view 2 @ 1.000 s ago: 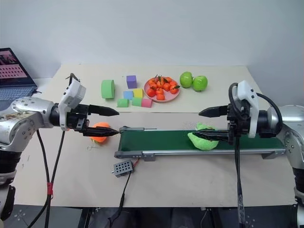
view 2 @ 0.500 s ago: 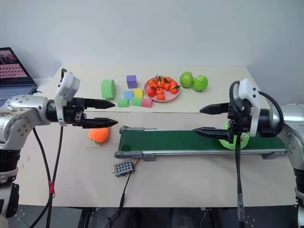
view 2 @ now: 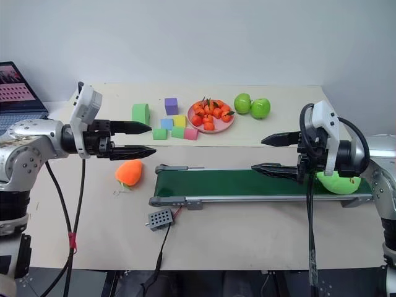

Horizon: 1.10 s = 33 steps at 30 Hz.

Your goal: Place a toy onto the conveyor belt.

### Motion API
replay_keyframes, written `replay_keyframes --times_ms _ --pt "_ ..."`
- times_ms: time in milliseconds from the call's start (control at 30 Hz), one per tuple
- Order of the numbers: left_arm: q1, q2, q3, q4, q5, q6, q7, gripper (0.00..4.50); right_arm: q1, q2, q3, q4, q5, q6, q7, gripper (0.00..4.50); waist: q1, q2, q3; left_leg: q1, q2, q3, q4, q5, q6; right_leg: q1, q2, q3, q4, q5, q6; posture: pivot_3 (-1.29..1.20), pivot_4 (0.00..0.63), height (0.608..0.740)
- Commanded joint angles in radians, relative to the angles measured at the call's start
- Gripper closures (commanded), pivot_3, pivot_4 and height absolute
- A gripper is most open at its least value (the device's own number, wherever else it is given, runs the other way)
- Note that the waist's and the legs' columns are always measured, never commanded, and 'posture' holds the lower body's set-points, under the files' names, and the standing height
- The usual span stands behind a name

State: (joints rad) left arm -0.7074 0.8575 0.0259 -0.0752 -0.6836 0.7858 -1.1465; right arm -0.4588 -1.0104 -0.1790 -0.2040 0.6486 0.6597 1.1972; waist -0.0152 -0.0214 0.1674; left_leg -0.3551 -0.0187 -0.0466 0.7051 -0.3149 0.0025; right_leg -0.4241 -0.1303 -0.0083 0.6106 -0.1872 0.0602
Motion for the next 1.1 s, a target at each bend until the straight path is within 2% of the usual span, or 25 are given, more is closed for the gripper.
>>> replay_keyframes --times_ms 33,1100 --pt "-0.031 0.004 0.039 -0.006 -0.005 -0.011 -0.002 0.28 -0.017 -0.004 -0.029 -0.006 0.002 -0.029 0.002 0.00 0.000 0.000 0.000 0.000 0.000 0.000 0.000 0.000 0.000 0.000 0.000 0.000 0.000 0.000 0.000 0.00 0.150 0.738" --pt "-0.079 -0.018 0.013 0.022 0.021 -0.022 -0.043 0.28 -0.015 -0.006 -0.032 0.003 -0.003 -0.044 0.000 0.00 0.001 0.000 0.000 0.000 0.000 0.000 0.000 0.000 0.000 0.000 0.000 0.000 0.000 0.000 0.000 0.00 0.150 0.738"
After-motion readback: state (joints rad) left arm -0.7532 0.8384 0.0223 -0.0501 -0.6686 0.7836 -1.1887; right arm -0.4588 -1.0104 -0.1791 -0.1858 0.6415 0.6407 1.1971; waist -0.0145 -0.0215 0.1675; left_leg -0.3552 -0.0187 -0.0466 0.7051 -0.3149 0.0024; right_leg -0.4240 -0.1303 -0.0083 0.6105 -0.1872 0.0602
